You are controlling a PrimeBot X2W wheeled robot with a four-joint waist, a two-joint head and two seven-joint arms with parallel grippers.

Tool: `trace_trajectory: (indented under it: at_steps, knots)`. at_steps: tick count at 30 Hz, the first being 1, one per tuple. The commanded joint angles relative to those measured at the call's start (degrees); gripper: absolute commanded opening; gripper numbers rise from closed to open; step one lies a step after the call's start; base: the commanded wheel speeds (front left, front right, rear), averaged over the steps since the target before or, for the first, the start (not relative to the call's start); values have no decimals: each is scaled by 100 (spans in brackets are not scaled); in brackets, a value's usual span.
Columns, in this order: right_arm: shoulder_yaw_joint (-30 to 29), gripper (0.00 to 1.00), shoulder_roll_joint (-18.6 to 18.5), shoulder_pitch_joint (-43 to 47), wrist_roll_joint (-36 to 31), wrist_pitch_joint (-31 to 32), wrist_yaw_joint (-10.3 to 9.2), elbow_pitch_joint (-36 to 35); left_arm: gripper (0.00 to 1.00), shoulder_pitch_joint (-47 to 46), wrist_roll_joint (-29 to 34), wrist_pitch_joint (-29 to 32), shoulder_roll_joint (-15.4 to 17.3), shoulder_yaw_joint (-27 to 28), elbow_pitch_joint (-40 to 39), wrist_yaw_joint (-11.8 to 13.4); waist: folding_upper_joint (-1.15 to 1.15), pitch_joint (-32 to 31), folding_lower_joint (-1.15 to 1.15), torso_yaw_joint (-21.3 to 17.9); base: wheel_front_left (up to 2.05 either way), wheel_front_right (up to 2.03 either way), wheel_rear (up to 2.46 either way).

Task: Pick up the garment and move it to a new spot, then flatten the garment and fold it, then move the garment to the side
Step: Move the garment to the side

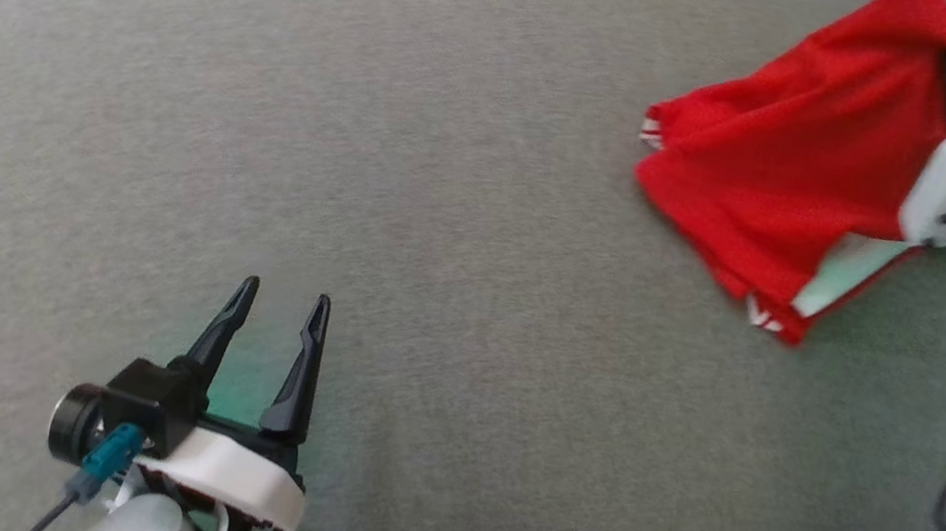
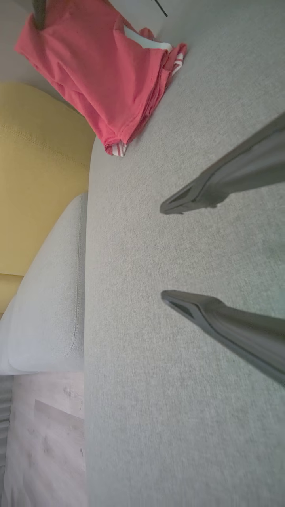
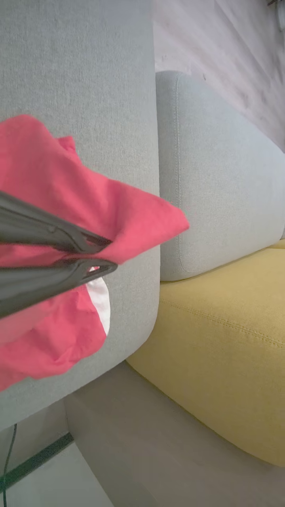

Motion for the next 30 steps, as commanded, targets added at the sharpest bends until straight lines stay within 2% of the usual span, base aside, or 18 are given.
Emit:
trace_trajectory:
  at_steps: [1, 8, 12, 13, 14, 15, 23, 30]
  knots:
    - [-41, 0, -222, -269, -68, 46, 37, -142, 100, -136, 3, -50, 46, 140, -166, 19, 0, 18, 0, 172, 0, 0, 0]
    - [-613, 0, -1011, -336, -276, 236, 37, -36, 100, -124, -2, -87, 17, 114, -151, 21, 0, 102, 0, 499, 0, 0, 0]
    - [-1026, 0, -1289, -265, -497, 274, 37, 20, 100, -151, 6, -89, 29, 109, -162, 26, 0, 172, 0, 628, 0, 0, 0]
    - [-1115, 13, -1327, -240, -586, 273, 37, 41, 100, -159, 9, -88, 36, 111, -168, 31, 0, 193, 0, 653, 0, 0, 0]
    - [-1212, 74, -1328, -222, -639, 262, 37, 64, 100, -165, 9, -87, 43, 114, -174, 36, 0, 210, 0, 673, 0, 0, 0]
    - [-1314, 100, -1307, -206, -673, 244, 37, 86, 100, -166, 10, -85, 52, 116, -180, 41, 0, 226, 0, 689, 0, 0, 0]
    - [-1715, 100, -1103, 3, -973, 107, 37, 64, 100, -137, -1, -58, 112, 113, -207, 81, 0, 255, 0, 693, 0, 0, 0]
    - [-1680, 100, -833, 117, -985, 11, 37, -135, 100, -103, -16, -32, 118, 72, -197, 91, 0, 89, 0, 646, 0, 0, 0]
